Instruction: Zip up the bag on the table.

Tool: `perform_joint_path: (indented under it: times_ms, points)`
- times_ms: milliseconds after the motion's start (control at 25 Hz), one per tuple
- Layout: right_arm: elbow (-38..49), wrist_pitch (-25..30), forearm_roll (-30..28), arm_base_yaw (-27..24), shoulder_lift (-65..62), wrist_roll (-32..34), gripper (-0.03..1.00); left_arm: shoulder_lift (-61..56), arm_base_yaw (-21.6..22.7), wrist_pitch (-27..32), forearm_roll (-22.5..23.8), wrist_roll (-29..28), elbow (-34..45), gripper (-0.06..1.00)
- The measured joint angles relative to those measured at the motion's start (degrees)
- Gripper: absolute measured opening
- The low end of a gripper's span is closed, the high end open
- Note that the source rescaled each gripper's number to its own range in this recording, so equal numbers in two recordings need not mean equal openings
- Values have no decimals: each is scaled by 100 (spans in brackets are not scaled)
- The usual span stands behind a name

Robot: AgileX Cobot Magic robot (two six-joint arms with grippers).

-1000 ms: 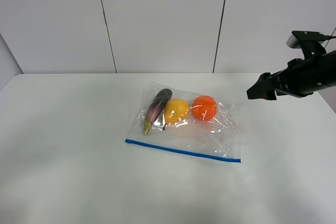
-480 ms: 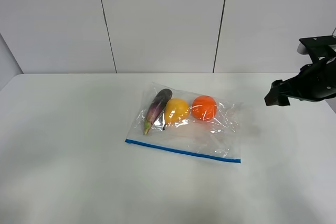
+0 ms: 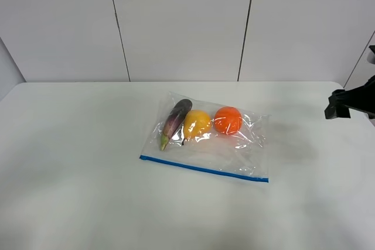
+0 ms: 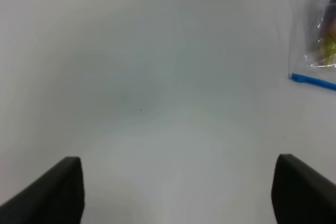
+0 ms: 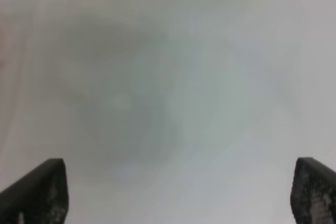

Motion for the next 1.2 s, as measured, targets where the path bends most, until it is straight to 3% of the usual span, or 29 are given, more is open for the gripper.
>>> perform_joint_path:
  times_ms: [800,1200]
  points:
    - [0,304,137,-26,-1624,23,100,0,0,0,0,0,0,85]
    - [0,779,416,-26,-2417,23,100,0,0,0,0,0,0,85]
